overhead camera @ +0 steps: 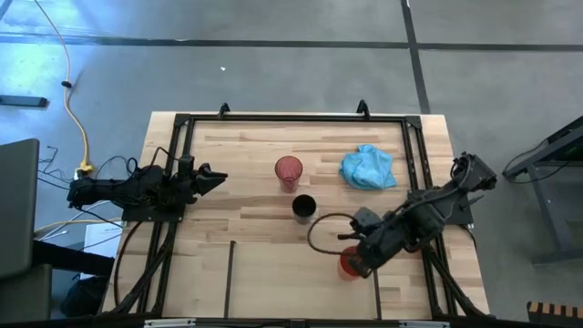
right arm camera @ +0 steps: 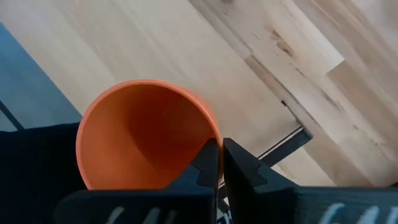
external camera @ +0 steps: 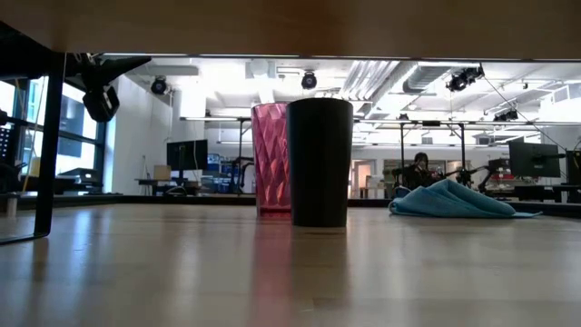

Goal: Stack small to large cups/mugs on shelf
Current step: Put the orange cup on the shelf

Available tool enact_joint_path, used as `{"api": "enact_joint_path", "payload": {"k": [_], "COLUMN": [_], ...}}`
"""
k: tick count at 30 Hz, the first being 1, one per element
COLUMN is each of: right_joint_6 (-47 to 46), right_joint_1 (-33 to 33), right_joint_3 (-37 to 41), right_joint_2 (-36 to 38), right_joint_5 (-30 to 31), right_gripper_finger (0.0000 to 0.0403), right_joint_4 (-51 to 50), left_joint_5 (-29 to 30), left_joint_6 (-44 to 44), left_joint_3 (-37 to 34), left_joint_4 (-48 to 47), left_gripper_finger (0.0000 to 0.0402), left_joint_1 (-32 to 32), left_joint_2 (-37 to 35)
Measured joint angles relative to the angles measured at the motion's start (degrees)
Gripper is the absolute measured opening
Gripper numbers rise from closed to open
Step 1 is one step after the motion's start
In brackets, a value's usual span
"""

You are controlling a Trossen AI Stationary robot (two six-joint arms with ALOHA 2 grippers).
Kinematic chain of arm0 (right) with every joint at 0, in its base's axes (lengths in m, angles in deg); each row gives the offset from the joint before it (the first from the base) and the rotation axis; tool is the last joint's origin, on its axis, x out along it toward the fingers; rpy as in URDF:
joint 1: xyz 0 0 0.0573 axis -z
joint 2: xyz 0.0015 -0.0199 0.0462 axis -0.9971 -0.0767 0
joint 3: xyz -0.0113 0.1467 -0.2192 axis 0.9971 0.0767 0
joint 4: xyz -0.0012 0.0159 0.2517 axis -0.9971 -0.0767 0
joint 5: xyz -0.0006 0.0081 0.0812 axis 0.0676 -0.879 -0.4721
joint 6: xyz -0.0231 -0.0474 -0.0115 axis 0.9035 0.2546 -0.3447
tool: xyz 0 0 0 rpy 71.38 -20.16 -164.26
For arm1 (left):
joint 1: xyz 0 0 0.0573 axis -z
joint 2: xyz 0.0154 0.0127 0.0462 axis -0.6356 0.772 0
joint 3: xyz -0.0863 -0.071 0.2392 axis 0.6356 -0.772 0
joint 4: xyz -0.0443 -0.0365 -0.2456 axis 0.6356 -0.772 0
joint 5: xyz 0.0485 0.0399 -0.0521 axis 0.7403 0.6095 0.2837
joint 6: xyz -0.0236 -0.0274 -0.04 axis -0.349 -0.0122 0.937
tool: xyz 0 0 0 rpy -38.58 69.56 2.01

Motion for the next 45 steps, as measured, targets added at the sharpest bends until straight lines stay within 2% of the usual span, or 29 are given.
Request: {"api": "enact_joint_path", "payload": {"k": [10,21,45], "right_joint_6": [-4.02,-4.91,-6.32], "right_joint_1": [-2.93,-3.2,-3.57], "right_joint_3": [0.0,0.0,0.0], "right_joint_2": [-0.04,-1.68,-3.72], "right_joint_5": [3.16,0.93,1.22], "right_gripper_finger": [0.0,0.0,0.0], "right_joint_4": [0.89,1.28,1.45], "left_joint_5": [0.0,-0.02,-0.04], "left_joint_6": [0.24,1.11,1.11], "left_joint_3": [0.0,0.0,0.0], "left_joint_4": [0.0,-0.02,-1.87], "left_gripper_finger": [0.0134,0.0134,0.0133], "left_joint_1": [0.0,0.02,0.0], "left_joint_2": [0.0,0.0,0.0]}}
